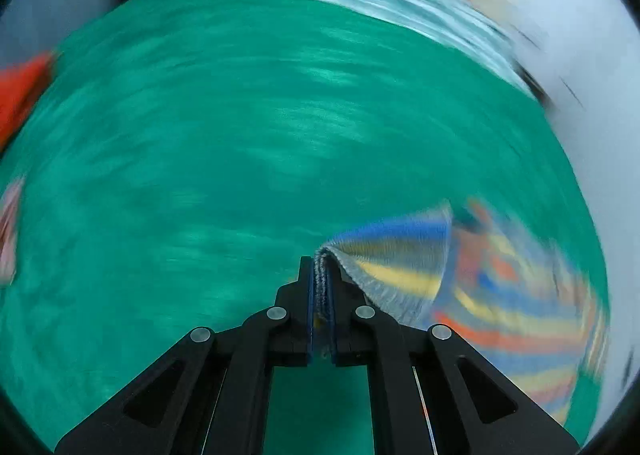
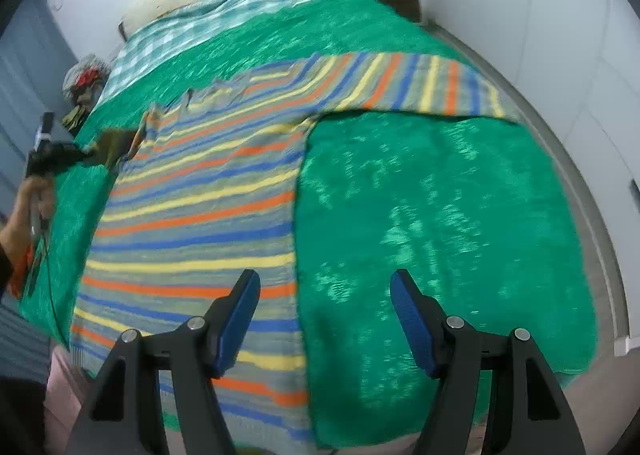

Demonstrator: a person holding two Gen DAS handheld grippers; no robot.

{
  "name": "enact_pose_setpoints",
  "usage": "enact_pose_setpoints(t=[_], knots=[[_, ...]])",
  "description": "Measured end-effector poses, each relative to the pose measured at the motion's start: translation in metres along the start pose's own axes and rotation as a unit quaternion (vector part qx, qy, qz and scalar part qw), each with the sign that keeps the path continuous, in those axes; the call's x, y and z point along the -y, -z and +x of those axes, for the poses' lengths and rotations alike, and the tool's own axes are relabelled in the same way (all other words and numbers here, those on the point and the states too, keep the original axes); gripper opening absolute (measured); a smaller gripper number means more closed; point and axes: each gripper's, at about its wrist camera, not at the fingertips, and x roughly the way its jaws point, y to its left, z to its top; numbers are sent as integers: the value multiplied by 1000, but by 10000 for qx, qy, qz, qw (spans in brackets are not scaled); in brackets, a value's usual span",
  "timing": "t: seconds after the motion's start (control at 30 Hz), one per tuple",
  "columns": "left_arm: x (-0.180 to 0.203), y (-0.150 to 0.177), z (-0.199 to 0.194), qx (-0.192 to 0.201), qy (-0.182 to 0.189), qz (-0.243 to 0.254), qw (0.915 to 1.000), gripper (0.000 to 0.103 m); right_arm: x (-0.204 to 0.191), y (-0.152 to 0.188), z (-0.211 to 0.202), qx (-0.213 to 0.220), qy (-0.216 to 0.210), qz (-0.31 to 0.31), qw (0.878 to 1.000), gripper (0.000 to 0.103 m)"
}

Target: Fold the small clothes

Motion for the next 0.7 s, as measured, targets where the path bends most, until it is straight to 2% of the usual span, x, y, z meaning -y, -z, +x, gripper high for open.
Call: enact_pose_setpoints(t=[0.1,0.2,0.4,0.7], knots=[[-40,-5,10,-164,-451,-354,9982,3,-7,-1,14,-160,-157,-55,9997,67],[-51,3,19,-295,-636,-456,9965,3,-11,-4,20,-214,-228,-74,9995,67],[-62,20,21,-375,-923,-582,9933,2,-20,-8,20,-249,-218,-172,9993,67],[-90,22,36,-493,-1258,-748,9880,2,-22,-19,16,-256,-95,-341,9990,67]])
